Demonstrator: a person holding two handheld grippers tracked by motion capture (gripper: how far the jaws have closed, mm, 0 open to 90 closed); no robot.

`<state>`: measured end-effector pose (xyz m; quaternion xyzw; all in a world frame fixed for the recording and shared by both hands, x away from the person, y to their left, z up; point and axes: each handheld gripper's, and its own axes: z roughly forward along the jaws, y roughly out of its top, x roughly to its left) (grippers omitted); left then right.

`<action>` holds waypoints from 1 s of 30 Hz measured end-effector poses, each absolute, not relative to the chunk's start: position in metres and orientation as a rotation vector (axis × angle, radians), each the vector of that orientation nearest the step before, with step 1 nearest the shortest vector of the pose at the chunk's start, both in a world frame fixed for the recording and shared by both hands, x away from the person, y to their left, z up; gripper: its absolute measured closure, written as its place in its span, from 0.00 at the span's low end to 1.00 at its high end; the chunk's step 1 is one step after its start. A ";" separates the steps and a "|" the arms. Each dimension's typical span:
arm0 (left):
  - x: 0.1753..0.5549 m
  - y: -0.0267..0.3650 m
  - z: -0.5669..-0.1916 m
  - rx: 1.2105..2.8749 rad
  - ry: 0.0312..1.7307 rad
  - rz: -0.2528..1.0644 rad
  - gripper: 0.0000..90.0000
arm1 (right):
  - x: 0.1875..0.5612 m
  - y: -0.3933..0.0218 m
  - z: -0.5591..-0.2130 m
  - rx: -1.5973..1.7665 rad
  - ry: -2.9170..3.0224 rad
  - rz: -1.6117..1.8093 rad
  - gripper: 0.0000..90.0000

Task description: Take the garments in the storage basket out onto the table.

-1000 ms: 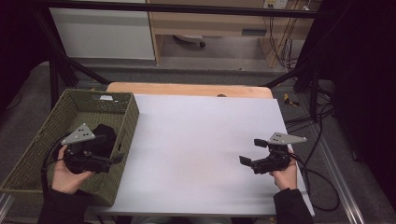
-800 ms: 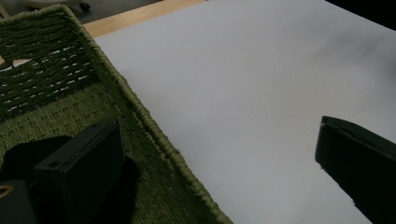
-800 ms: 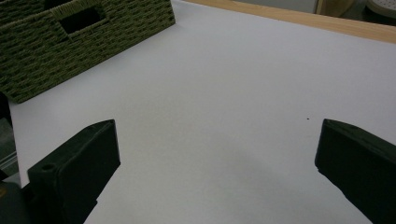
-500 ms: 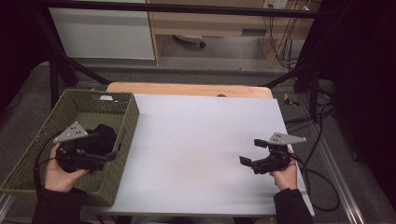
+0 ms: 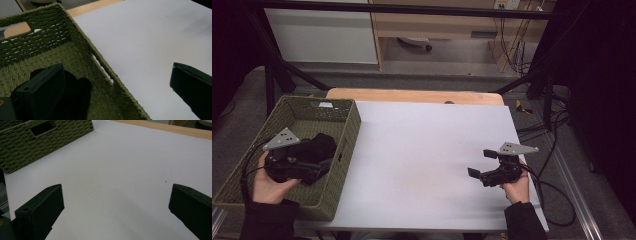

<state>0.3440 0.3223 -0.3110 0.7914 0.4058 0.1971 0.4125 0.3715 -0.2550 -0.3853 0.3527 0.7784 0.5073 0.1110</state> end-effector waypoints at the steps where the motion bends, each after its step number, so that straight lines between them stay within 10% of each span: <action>1: 0.344 0.322 -0.311 1.990 1.021 0.496 0.00 | 0.371 -0.255 -0.385 1.036 2.286 1.490 0.01; 30: 0.370 0.378 -0.330 1.966 1.265 0.538 0.02 | 0.372 -0.252 -0.388 1.042 2.303 1.471 0.01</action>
